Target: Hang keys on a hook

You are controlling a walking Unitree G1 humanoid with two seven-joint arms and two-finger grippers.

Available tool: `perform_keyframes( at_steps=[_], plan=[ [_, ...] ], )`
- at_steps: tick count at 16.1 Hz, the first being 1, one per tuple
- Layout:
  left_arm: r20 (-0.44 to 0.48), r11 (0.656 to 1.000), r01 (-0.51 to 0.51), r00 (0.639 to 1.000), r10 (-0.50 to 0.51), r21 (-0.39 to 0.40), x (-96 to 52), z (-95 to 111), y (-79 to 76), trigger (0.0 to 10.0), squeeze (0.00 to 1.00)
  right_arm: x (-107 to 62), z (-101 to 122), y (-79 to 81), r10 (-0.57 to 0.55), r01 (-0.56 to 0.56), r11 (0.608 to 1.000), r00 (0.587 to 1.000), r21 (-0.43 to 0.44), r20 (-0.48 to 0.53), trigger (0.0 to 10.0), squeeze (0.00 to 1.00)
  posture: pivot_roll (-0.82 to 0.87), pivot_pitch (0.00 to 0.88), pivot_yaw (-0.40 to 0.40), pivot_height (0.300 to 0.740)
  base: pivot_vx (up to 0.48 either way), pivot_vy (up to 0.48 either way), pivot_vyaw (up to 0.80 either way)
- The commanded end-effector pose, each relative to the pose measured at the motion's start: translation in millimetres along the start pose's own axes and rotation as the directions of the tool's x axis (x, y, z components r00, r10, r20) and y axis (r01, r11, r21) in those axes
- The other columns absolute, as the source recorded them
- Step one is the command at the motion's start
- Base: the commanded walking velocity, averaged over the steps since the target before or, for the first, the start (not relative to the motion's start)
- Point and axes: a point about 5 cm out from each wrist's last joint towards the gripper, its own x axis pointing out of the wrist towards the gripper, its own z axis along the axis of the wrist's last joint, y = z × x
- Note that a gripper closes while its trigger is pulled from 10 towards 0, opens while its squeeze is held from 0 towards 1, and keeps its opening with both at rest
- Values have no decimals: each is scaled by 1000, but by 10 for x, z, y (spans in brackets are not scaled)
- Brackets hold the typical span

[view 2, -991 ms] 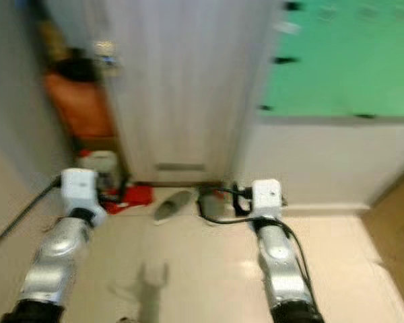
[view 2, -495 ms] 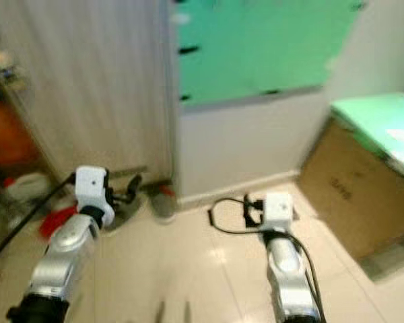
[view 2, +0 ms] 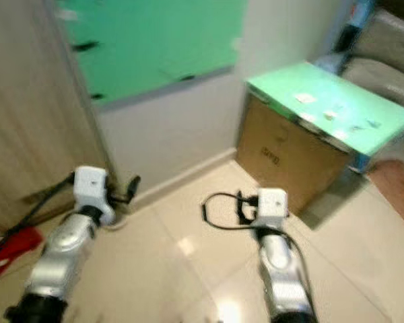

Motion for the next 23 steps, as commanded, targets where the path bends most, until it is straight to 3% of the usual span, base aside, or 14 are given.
perform_keyframes(
  at_steps=[1, 5, 6, 8, 9, 23],
  plan=[
    [6, 1000, -1, 1000, 1, 18, 19, 26, 18, 10000, 0, -5, 23, 2, 1, -1, 1000, 1000, 5, 14, 10000, 0, -7, 0, 17, 740, 0, -472, -750],
    [-4, 999, -19, 1000, 19, 25, 22, -5, 48, 10000, 0, -8, 9, 28, 15, -15, 1000, 1000, -6, 11, 10000, 0, -8, 0, 17, 740, 0, -472, -744],
    [-15, 998, -61, 998, 62, 18, 32, -17, 94, 10000, 0, -14, 3, 19, 7, -7, 1000, 1000, -4, 18, 10000, 0, -7, 0, 20, 740, 0, 0, -738],
    [-3, 998, -55, 998, 55, 15, 34, -1, 104, 10000, 0, -10, -9, 34, 18, -17, 1000, 1000, -22, 11, 10000, 0, -8, 0, 20, 740, 0, 0, 0],
    [17, 998, -60, 998, 60, -21, 25, 21, 121, 10000, 0, -8, -3, 53, 29, -28, 999, 999, -22, 18, 10000, 0, -8, 0, 21, 740, 341, 0, 0],
    [37, 999, -52, 998, 52, -4, 34, 21, 55, 10000, 0, -60, -71, 46, 44, -44, 998, 999, -51, 1, 10000, 0, -24, 0, 28, 740, 479, 0, 0]
  ],
)
